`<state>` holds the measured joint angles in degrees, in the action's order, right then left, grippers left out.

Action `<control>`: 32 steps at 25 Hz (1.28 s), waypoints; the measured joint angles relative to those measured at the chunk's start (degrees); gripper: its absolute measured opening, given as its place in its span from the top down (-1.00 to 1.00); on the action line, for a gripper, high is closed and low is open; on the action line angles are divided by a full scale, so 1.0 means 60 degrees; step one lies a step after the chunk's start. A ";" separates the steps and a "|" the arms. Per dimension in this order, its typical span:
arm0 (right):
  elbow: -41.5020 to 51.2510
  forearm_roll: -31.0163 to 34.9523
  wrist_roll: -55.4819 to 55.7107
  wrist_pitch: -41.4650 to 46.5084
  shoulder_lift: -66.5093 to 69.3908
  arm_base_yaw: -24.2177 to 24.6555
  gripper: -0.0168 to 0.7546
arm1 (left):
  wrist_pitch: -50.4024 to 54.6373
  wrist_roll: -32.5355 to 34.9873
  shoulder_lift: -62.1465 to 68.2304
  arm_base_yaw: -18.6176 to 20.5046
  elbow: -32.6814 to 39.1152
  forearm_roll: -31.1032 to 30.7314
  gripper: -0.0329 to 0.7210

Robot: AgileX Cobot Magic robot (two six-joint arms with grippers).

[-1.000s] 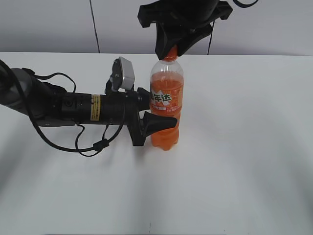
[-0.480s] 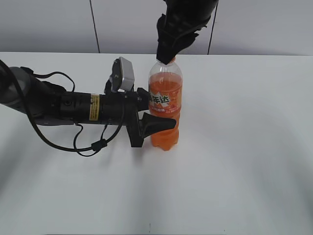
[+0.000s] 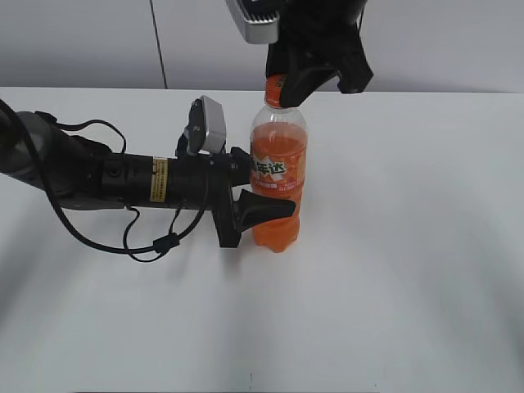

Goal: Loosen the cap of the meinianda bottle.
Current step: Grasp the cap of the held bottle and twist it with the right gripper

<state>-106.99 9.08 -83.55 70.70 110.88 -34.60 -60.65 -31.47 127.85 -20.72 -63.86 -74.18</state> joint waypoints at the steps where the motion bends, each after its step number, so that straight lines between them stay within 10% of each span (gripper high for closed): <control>1: 0.0000 -0.0044 -0.0480 0.0000 -0.0009 0.0000 0.24 | 0.0009 0.0000 0.0000 0.0000 0.0000 0.0000 -0.17; 15: -0.0028 -0.0120 -0.2006 0.0010 -0.0016 0.0000 0.21 | 0.0031 0.0000 0.0000 -0.0030 -0.0003 0.0029 -0.17; 23: -0.0028 0.0502 -0.1167 -0.0043 -0.0398 0.0000 -0.26 | 0.0007 -0.0010 0.0000 -0.0030 -0.0003 0.0037 -0.17; 32: -0.0051 0.0632 0.6268 -0.0051 -0.0878 0.0000 -0.35 | 0.0007 -0.0019 0.0000 -0.0030 -0.0003 0.0037 -0.17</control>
<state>-107.30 12.87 -45.95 70.40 105.61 -34.60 -60.61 -31.58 127.85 -20.90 -63.88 -73.96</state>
